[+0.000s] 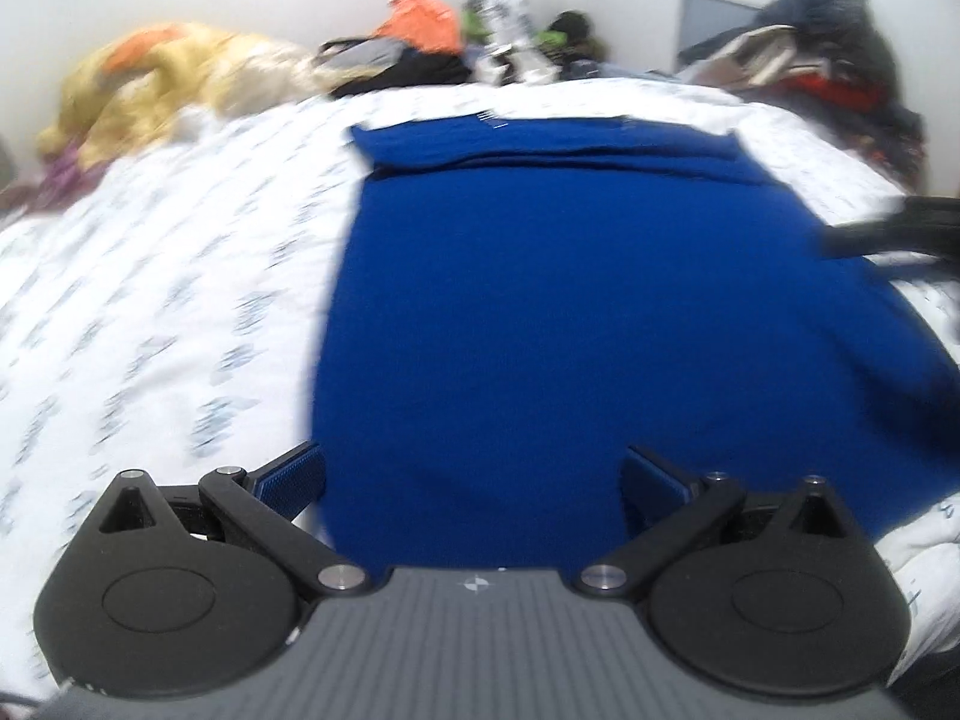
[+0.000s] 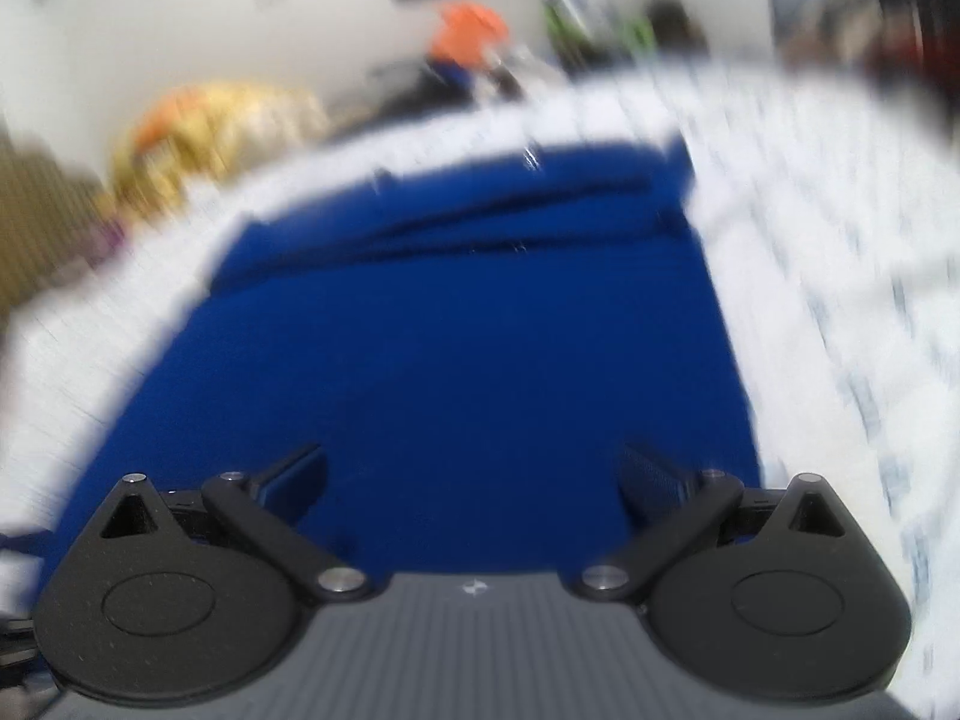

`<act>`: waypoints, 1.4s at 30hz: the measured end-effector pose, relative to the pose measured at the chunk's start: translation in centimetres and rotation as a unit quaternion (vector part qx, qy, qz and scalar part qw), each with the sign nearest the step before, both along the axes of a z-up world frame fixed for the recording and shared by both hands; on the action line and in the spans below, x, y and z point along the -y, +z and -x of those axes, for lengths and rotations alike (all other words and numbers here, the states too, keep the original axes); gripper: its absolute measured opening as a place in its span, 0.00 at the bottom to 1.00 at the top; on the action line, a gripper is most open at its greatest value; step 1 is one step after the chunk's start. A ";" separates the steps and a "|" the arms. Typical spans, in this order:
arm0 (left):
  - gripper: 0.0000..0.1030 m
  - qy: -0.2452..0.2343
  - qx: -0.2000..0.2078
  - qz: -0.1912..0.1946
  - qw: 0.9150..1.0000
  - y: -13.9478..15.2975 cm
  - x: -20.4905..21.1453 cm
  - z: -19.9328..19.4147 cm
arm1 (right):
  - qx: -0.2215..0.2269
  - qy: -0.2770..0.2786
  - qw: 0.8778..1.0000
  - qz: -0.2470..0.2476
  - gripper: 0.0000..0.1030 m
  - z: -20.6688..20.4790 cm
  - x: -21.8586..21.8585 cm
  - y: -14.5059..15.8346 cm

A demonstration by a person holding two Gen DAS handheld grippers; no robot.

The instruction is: Fold small clothes

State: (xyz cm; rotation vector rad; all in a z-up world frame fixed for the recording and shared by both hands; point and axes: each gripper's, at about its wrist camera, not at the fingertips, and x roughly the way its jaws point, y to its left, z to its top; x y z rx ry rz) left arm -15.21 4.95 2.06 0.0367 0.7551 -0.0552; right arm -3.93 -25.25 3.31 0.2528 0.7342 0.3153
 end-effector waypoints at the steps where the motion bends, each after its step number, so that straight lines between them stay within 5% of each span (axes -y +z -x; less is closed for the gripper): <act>1: 1.00 0.005 -0.014 0.022 1.000 0.0 -1.0 0.1 | -0.020 -0.004 0.999 -0.035 1.00 0.7 2.0 0.1; 4: 1.00 0.004 -0.021 0.134 0.991 0.4 -4.0 0.6 | -0.092 -0.028 0.986 -0.134 1.00 2.7 7.8 -0.4; 6: 1.00 -0.014 -0.036 0.226 0.973 0.3 -5.5 0.7 | -0.138 -0.026 0.970 -0.200 1.00 3.8 10.2 -1.0; 10: 1.00 -0.053 -0.103 0.409 0.905 -1.3 -8.6 0.0 | -0.226 0.039 0.922 -0.313 1.00 4.8 11.4 -3.0; 11: 1.00 -0.051 -0.117 0.442 0.888 -1.8 -9.3 -0.1 | -0.233 0.054 0.919 -0.313 1.00 5.0 11.1 -3.1; 13: 1.00 -0.046 -0.135 0.470 0.871 -2.0 -10.1 -0.3 | -0.245 0.072 0.918 -0.302 1.00 4.8 10.4 -3.0; 16: 0.98 -0.034 -0.152 0.480 0.863 -2.1 -10.8 -0.3 | -0.257 0.069 0.912 -0.311 1.00 4.4 9.8 -3.0; 22: 0.78 -0.014 -0.155 0.467 0.870 -2.2 -10.9 0.0 | -0.241 0.067 0.922 -0.295 0.93 4.6 8.7 -2.8; 25: 0.54 -0.008 -0.161 0.446 0.881 -2.0 -11.7 -0.3 | -0.238 0.059 0.933 -0.263 0.58 4.9 8.7 -2.7; 26: 0.30 -0.004 -0.169 0.432 0.886 -2.1 -11.7 -0.4 | -0.244 0.050 0.936 -0.247 0.28 5.1 8.9 -3.0; 27: 0.01 -0.001 -0.180 0.418 0.890 -2.3 -11.6 -0.4 | -0.250 0.046 0.938 -0.237 0.10 5.3 9.0 -3.4; 30: 0.05 0.000 -0.190 0.410 0.892 -2.5 -11.5 -0.9 | -0.242 0.042 0.936 -0.252 0.06 5.6 9.2 -4.1; 33: 0.04 -0.030 -0.164 0.387 0.907 -0.2 -11.0 -1.7 | -0.223 0.048 0.938 -0.262 0.06 5.5 9.3 -3.7; 37: 0.04 -0.094 -0.079 0.377 0.918 5.1 -10.7 -5.9 | -0.158 0.063 0.940 -0.296 0.06 2.4 9.8 -1.0; 42: 0.04 -0.121 0.026 0.348 0.929 8.9 -9.8 -16.9 | -0.050 0.042 0.937 -0.342 0.06 -7.4 11.4 2.3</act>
